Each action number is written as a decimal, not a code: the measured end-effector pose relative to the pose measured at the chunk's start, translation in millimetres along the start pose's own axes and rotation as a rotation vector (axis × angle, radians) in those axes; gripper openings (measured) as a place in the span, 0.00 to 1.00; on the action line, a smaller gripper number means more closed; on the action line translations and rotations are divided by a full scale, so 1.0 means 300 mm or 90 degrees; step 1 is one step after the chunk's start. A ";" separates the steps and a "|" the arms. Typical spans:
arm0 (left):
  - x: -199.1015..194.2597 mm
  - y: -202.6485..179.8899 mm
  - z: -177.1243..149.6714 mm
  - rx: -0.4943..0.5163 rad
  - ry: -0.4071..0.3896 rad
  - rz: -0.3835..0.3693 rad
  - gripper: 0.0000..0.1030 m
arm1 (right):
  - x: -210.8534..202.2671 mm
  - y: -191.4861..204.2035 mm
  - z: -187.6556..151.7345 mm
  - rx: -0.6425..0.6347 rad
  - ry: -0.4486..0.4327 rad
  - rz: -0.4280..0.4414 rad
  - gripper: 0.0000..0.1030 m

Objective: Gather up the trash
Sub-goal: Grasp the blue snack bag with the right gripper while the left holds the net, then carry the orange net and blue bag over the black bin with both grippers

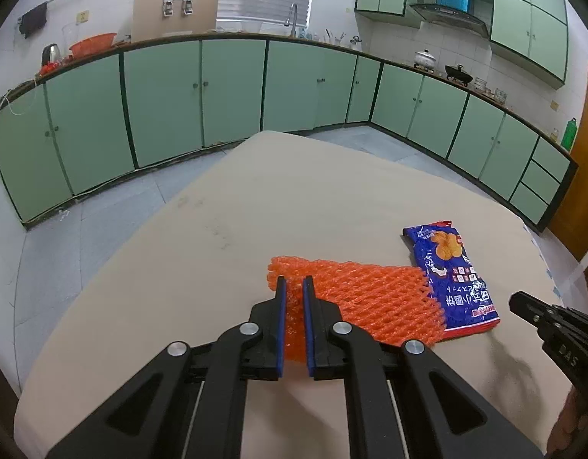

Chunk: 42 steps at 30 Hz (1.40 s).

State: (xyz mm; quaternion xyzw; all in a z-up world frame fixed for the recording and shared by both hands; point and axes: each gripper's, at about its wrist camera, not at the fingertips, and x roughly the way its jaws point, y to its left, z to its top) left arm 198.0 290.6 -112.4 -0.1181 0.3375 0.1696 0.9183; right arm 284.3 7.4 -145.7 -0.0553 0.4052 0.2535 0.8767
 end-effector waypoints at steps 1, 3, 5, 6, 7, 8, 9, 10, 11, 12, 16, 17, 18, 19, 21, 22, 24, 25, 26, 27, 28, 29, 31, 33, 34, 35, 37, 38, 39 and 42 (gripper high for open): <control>0.001 0.002 -0.001 0.002 -0.001 0.003 0.08 | 0.012 -0.002 0.006 0.004 0.007 0.007 0.12; 0.008 0.007 -0.001 0.001 0.002 0.007 0.08 | 0.038 0.002 0.010 0.009 0.017 0.019 0.22; 0.019 0.015 0.000 -0.002 0.006 0.008 0.08 | 0.068 0.004 0.012 0.008 0.032 0.015 0.23; 0.019 0.011 -0.001 -0.002 0.007 0.009 0.08 | 0.084 0.000 0.013 0.009 0.037 0.009 0.24; 0.023 0.011 -0.001 0.001 0.008 0.009 0.08 | 0.090 -0.001 0.014 0.011 0.040 0.008 0.25; 0.026 0.009 -0.001 0.004 0.009 0.009 0.08 | 0.102 -0.004 0.016 0.014 0.047 0.011 0.27; 0.028 0.004 -0.002 0.007 0.009 0.009 0.08 | 0.110 -0.005 0.016 0.017 0.052 0.014 0.27; 0.030 -0.001 -0.003 0.009 0.010 0.009 0.08 | 0.116 -0.007 0.017 0.019 0.055 0.017 0.27; 0.033 -0.003 -0.003 0.010 0.011 0.008 0.08 | 0.122 -0.009 0.019 0.022 0.059 0.027 0.28; 0.036 -0.004 -0.004 0.009 0.012 0.006 0.08 | 0.126 -0.009 0.022 0.022 0.062 0.031 0.25; 0.047 -0.008 -0.005 0.006 0.018 0.005 0.08 | 0.128 0.001 0.032 0.010 0.065 0.026 0.06; 0.049 -0.007 -0.005 0.005 0.020 0.004 0.08 | 0.124 0.001 0.034 0.008 0.063 0.024 0.03; 0.051 -0.003 -0.003 0.004 0.021 0.004 0.08 | 0.124 0.004 0.036 0.007 0.062 0.023 0.03; 0.053 -0.001 -0.006 0.004 0.021 0.003 0.08 | 0.120 0.005 0.038 0.006 0.058 0.025 0.02; 0.054 0.000 -0.001 0.006 0.021 0.003 0.08 | 0.115 0.012 0.041 0.005 0.055 0.026 0.01; 0.053 -0.001 -0.001 0.006 0.020 0.003 0.08 | 0.106 0.014 0.042 0.004 0.051 0.028 0.00; 0.051 0.000 0.001 0.007 0.019 0.003 0.08 | 0.092 0.018 0.043 0.004 0.044 0.029 0.00; 0.049 -0.001 0.001 0.007 0.019 0.003 0.08 | 0.082 0.019 0.043 0.003 0.041 0.031 0.00; 0.048 0.000 0.002 0.006 0.018 0.002 0.08 | 0.075 0.019 0.046 0.003 0.038 0.031 0.00; 0.045 0.000 0.003 0.005 0.018 0.001 0.08 | 0.064 0.018 0.045 0.004 0.034 0.031 0.00; 0.042 0.001 0.003 0.004 0.017 -0.001 0.08 | 0.045 0.013 0.045 0.006 0.028 0.030 0.00; 0.036 -0.002 0.005 0.004 0.016 -0.005 0.08 | 0.032 0.008 0.044 0.007 0.024 0.029 0.00; 0.022 -0.011 0.008 0.009 0.012 -0.010 0.08 | 0.000 -0.002 0.042 0.009 0.015 0.026 0.00; 0.006 -0.024 0.013 0.015 0.007 -0.019 0.08 | -0.042 -0.017 0.040 0.013 0.003 0.022 0.00; -0.003 -0.033 0.016 0.016 0.005 -0.025 0.08 | -0.065 -0.026 0.040 0.016 -0.003 0.020 0.00; -0.011 -0.043 0.017 0.018 0.003 -0.029 0.08 | -0.082 -0.035 0.039 0.018 -0.008 0.019 0.00; -0.036 -0.071 0.024 0.026 -0.005 -0.041 0.08 | -0.119 -0.050 0.036 0.023 -0.017 0.014 0.00; -0.045 -0.081 0.025 0.029 -0.008 -0.046 0.08 | -0.144 -0.061 0.034 0.025 -0.023 0.009 0.00; -0.059 -0.102 0.030 0.033 -0.012 -0.054 0.08 | -0.197 -0.085 0.027 0.031 -0.035 0.000 0.00; -0.094 -0.164 0.034 0.047 -0.020 -0.078 0.08 | -0.242 -0.104 0.022 0.037 -0.046 -0.006 0.00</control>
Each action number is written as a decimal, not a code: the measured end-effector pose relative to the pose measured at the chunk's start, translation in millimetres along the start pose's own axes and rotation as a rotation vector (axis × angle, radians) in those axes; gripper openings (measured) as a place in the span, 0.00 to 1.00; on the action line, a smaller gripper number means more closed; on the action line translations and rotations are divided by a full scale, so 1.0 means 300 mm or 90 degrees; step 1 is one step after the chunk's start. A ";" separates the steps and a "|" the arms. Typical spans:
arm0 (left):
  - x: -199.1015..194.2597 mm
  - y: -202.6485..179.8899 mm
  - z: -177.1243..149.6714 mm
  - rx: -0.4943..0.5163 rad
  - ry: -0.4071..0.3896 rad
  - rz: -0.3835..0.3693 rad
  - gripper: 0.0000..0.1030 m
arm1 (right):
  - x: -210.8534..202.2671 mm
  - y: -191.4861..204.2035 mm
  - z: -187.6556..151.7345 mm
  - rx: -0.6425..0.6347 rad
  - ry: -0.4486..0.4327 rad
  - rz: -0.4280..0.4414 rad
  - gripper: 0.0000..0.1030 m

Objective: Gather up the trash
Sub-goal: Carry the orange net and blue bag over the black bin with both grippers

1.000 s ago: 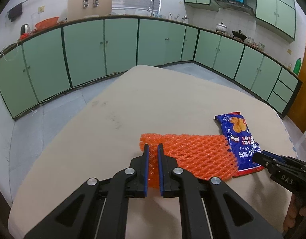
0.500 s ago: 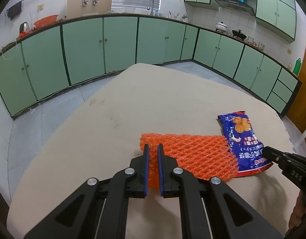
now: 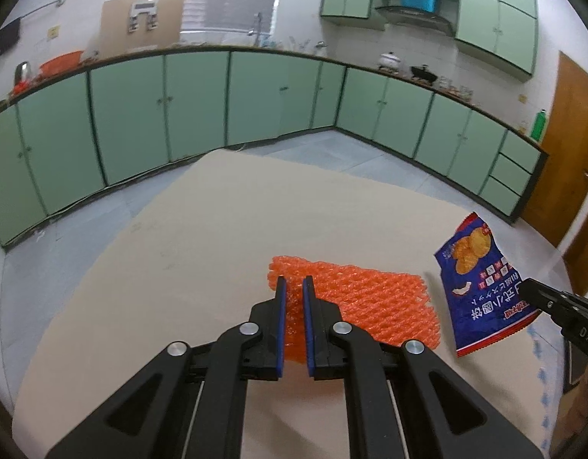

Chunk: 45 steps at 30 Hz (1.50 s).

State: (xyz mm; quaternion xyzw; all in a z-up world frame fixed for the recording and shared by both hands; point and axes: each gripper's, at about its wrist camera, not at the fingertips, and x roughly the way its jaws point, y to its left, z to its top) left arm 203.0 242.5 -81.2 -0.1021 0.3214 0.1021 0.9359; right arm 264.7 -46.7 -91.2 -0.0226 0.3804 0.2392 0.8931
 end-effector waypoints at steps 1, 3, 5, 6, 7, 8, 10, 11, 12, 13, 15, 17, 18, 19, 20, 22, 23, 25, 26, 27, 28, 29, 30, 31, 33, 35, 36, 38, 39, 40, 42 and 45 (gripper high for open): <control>-0.012 -0.030 0.002 0.008 -0.004 -0.009 0.08 | -0.028 -0.015 -0.004 0.005 -0.006 -0.003 0.00; -0.031 -0.082 0.007 0.020 -0.009 -0.026 0.08 | -0.103 -0.056 -0.018 0.013 -0.022 -0.021 0.00; -0.054 -0.152 0.007 0.036 -0.013 -0.047 0.08 | -0.155 -0.093 -0.035 0.022 -0.032 -0.034 0.00; -0.061 -0.180 0.008 0.042 -0.015 -0.054 0.08 | -0.186 -0.117 -0.047 0.029 -0.038 -0.043 0.00; -0.071 -0.218 0.007 0.050 -0.017 -0.065 0.08 | -0.207 -0.138 -0.059 0.033 -0.041 -0.050 0.00; -0.080 -0.259 0.005 0.058 -0.018 -0.077 0.08 | -0.237 -0.166 -0.073 0.040 -0.045 -0.061 0.00; -0.096 -0.334 -0.006 0.074 -0.019 -0.099 0.08 | -0.288 -0.217 -0.105 0.054 -0.053 -0.080 0.00; -0.097 -0.363 -0.008 0.080 -0.018 -0.107 0.08 | -0.318 -0.241 -0.123 0.061 -0.056 -0.091 0.00; -0.104 -0.414 -0.018 0.091 -0.018 -0.121 0.08 | -0.354 -0.278 -0.146 0.070 -0.060 -0.106 0.00; -0.110 -0.457 -0.028 0.101 -0.017 -0.132 0.08 | -0.374 -0.303 -0.162 0.078 -0.062 -0.115 0.00; -0.120 -0.533 -0.046 0.119 -0.014 -0.153 0.08 | -0.432 -0.371 -0.211 0.102 -0.066 -0.139 0.00; -0.131 -0.616 -0.071 0.140 -0.012 -0.173 0.08 | -0.476 -0.429 -0.261 0.119 -0.066 -0.162 0.00; -0.136 -0.673 -0.090 0.154 -0.009 -0.186 0.08 | -0.498 -0.460 -0.290 0.129 -0.066 -0.175 0.00; -0.139 -0.705 -0.101 0.161 -0.007 -0.193 0.08 | -0.513 -0.480 -0.314 0.136 -0.065 -0.183 0.00; -0.141 -0.743 -0.112 0.169 -0.004 -0.201 0.08 | -0.530 -0.504 -0.341 0.145 -0.065 -0.192 0.00; -0.150 -0.831 -0.146 0.189 0.000 -0.219 0.08 | -0.560 -0.561 -0.394 0.166 -0.064 -0.212 0.00; -0.153 -0.860 -0.159 0.195 0.001 -0.223 0.08 | -0.572 -0.586 -0.418 0.177 -0.064 -0.220 0.00; -0.156 -0.937 -0.193 0.208 0.009 -0.236 0.08 | -0.588 -0.631 -0.463 0.195 -0.063 -0.235 0.00; -0.154 -0.964 -0.209 0.212 0.012 -0.238 0.08 | -0.593 -0.654 -0.488 0.203 -0.061 -0.245 0.00; -0.151 -0.998 -0.228 0.216 0.019 -0.243 0.08 | -0.596 -0.676 -0.515 0.211 -0.058 -0.254 0.00; -0.149 -1.024 -0.243 0.219 0.026 -0.247 0.08 | -0.597 -0.691 -0.531 0.218 -0.056 -0.257 0.00; -0.144 -1.050 -0.255 0.222 0.033 -0.251 0.08 | -0.597 -0.712 -0.556 0.228 -0.053 -0.261 0.00; -0.139 -1.082 -0.274 0.227 0.040 -0.255 0.08 | -0.593 -0.723 -0.569 0.234 -0.050 -0.264 0.00; -0.133 -1.115 -0.294 0.236 0.045 -0.256 0.08 | -0.588 -0.741 -0.592 0.243 -0.046 -0.269 0.00; -0.116 -1.164 -0.323 0.250 0.056 -0.260 0.08 | -0.575 -0.776 -0.633 0.258 -0.038 -0.278 0.00; -0.108 -1.214 -0.356 0.260 0.064 -0.261 0.08 | -0.567 -0.817 -0.667 0.274 -0.030 -0.282 0.00; -0.097 -1.245 -0.372 0.270 0.070 -0.261 0.08 | -0.558 -0.838 -0.681 0.282 -0.026 -0.283 0.00; -0.080 -1.283 -0.389 0.285 0.078 -0.260 0.08 | -0.535 -0.867 -0.685 0.293 -0.018 -0.284 0.00; -0.069 -1.309 -0.403 0.294 0.083 -0.259 0.08 | -0.526 -0.882 -0.685 0.297 -0.014 -0.285 0.00; -0.058 -1.331 -0.416 0.301 0.087 -0.258 0.08 | -0.510 -0.902 -0.701 0.303 -0.007 -0.285 0.00; -0.042 -1.364 -0.446 0.313 0.096 -0.254 0.08 | -0.499 -0.921 -0.709 0.310 0.000 -0.285 0.00; -0.019 -1.378 -0.473 0.325 0.108 -0.249 0.09 | -0.466 -0.956 -0.733 0.316 0.016 -0.282 0.01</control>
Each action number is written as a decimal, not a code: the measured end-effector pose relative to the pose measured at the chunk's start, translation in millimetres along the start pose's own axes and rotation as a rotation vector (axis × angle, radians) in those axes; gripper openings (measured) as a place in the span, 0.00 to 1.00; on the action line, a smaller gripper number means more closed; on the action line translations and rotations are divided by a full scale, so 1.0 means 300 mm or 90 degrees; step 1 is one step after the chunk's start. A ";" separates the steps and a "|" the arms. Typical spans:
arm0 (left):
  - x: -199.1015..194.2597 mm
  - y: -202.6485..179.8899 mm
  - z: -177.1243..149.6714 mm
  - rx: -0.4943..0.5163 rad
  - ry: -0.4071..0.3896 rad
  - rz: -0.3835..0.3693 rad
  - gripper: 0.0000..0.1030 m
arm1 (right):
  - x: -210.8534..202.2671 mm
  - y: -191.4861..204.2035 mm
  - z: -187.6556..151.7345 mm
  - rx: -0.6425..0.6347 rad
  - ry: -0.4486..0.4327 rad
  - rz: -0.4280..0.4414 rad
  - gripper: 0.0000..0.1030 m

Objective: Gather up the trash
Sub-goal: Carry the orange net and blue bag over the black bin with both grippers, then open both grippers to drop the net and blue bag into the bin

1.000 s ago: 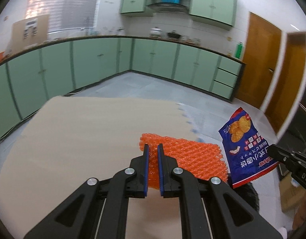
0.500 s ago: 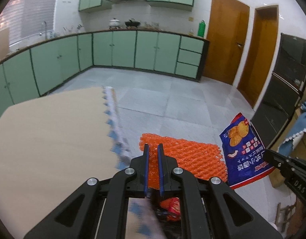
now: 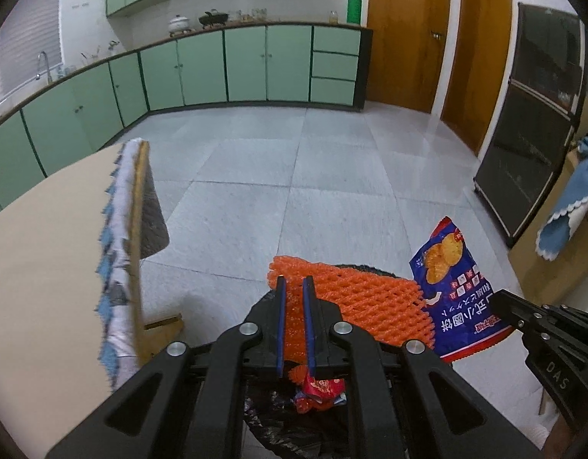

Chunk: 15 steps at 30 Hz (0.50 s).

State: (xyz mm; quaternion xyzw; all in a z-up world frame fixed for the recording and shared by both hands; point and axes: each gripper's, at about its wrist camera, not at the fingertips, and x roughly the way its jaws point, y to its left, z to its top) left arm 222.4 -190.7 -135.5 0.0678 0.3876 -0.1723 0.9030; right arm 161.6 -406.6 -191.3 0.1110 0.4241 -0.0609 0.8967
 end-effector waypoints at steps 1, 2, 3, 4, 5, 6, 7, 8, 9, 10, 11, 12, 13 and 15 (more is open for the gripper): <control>0.009 -0.010 -0.007 0.002 0.004 -0.001 0.10 | 0.008 -0.001 -0.001 0.001 0.001 -0.002 0.04; 0.018 -0.017 -0.009 0.003 0.008 -0.003 0.11 | 0.013 -0.005 -0.001 0.002 0.003 -0.001 0.04; 0.023 -0.022 -0.011 0.004 0.010 -0.004 0.12 | 0.020 -0.009 -0.002 0.004 0.004 0.000 0.04; 0.026 -0.026 -0.014 0.007 0.011 -0.005 0.15 | 0.020 -0.012 0.002 0.006 0.003 -0.001 0.04; 0.027 -0.028 -0.017 0.010 0.011 -0.006 0.16 | 0.021 -0.013 0.004 0.008 0.003 0.000 0.04; 0.028 -0.027 -0.020 0.011 0.013 -0.009 0.17 | 0.021 -0.015 0.004 0.011 0.002 0.000 0.04; 0.028 -0.027 -0.022 0.009 0.016 -0.016 0.19 | 0.018 -0.018 0.005 0.013 0.000 0.000 0.05; 0.023 -0.025 -0.023 0.007 0.017 -0.020 0.22 | 0.013 -0.016 0.006 0.013 -0.003 0.000 0.08; 0.019 -0.017 -0.023 0.002 0.018 -0.026 0.29 | 0.007 -0.016 0.007 0.013 -0.007 -0.001 0.14; 0.010 -0.010 -0.021 -0.006 0.015 -0.038 0.36 | 0.001 -0.018 0.010 0.014 -0.010 -0.001 0.20; 0.005 -0.003 -0.019 -0.009 0.013 -0.044 0.40 | -0.009 -0.014 0.012 0.014 -0.016 -0.003 0.29; -0.005 0.004 -0.016 -0.012 0.010 -0.048 0.44 | -0.020 -0.009 0.013 0.014 -0.021 -0.005 0.35; -0.013 0.009 -0.011 -0.014 0.006 -0.053 0.45 | -0.032 -0.005 0.013 0.014 -0.026 -0.004 0.39; -0.038 0.024 0.000 -0.022 -0.001 -0.069 0.49 | -0.061 0.005 0.017 0.016 -0.038 -0.001 0.51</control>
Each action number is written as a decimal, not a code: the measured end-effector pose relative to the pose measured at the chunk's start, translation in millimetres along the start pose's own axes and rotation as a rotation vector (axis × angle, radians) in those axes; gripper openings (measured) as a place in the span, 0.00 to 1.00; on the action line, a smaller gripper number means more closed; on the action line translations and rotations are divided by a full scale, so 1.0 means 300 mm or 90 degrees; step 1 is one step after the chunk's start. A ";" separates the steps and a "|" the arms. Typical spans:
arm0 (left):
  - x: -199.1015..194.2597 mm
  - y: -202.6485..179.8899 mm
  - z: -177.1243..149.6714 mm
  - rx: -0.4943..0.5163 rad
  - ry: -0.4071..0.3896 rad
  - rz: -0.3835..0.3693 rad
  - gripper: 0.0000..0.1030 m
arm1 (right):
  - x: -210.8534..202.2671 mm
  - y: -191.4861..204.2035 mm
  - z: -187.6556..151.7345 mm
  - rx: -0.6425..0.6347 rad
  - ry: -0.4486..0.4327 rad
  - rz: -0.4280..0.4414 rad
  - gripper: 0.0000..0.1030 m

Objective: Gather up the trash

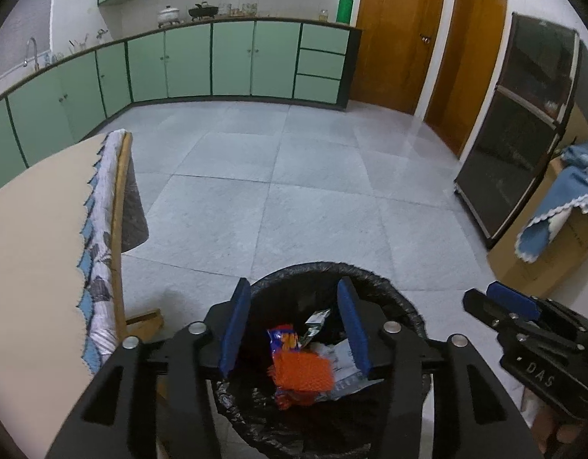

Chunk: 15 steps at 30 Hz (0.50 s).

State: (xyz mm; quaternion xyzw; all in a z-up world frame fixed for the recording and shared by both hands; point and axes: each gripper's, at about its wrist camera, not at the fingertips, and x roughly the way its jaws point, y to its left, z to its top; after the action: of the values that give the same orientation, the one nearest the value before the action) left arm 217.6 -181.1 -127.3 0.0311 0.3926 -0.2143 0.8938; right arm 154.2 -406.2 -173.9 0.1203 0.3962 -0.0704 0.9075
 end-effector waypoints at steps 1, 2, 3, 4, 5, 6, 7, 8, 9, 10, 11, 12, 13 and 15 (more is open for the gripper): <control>-0.022 0.013 0.008 -0.005 -0.008 -0.006 0.54 | -0.013 0.006 0.003 0.000 -0.006 -0.002 0.60; -0.048 0.028 0.017 -0.012 -0.019 -0.012 0.56 | -0.033 0.015 0.008 -0.002 -0.017 -0.006 0.68; -0.066 0.038 0.025 -0.016 -0.027 -0.015 0.61 | -0.052 0.025 0.013 -0.006 -0.027 -0.010 0.73; -0.092 0.053 0.036 -0.021 -0.037 -0.015 0.63 | -0.067 0.032 0.017 -0.008 -0.034 -0.011 0.76; -0.117 0.069 0.048 -0.023 -0.047 -0.014 0.64 | -0.086 0.042 0.021 -0.009 -0.041 -0.013 0.81; -0.139 0.077 0.051 -0.024 -0.053 -0.014 0.67 | -0.105 0.053 0.024 -0.011 -0.049 -0.012 0.83; -0.161 0.087 0.057 -0.024 -0.061 -0.015 0.69 | -0.119 0.058 0.025 -0.011 -0.054 -0.012 0.85; -0.193 0.098 0.061 -0.022 -0.071 -0.014 0.71 | -0.141 0.067 0.027 -0.012 -0.060 -0.009 0.87; -0.210 0.106 0.065 -0.020 -0.077 -0.011 0.74 | -0.161 0.077 0.028 -0.014 -0.065 -0.004 0.88; -0.234 0.113 0.065 -0.016 -0.084 -0.005 0.76 | -0.178 0.087 0.028 -0.017 -0.068 0.000 0.88; -0.260 0.120 0.066 -0.012 -0.090 -0.001 0.77 | -0.197 0.096 0.027 -0.019 -0.071 0.003 0.90; -0.284 0.127 0.065 -0.011 -0.094 0.003 0.79 | -0.217 0.104 0.024 -0.020 -0.076 0.004 0.92; -0.308 0.134 0.062 -0.011 -0.097 0.007 0.82 | -0.235 0.111 0.021 -0.020 -0.080 0.006 0.92; -0.361 0.151 0.050 -0.012 -0.107 0.016 0.84 | -0.274 0.134 0.018 -0.022 -0.090 0.016 0.93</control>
State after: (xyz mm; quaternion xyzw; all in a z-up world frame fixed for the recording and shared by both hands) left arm 181.5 -104.7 -44.7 0.0093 0.3181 -0.2015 0.9263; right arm 111.2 -366.4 -103.4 0.1045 0.3304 -0.0602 0.9361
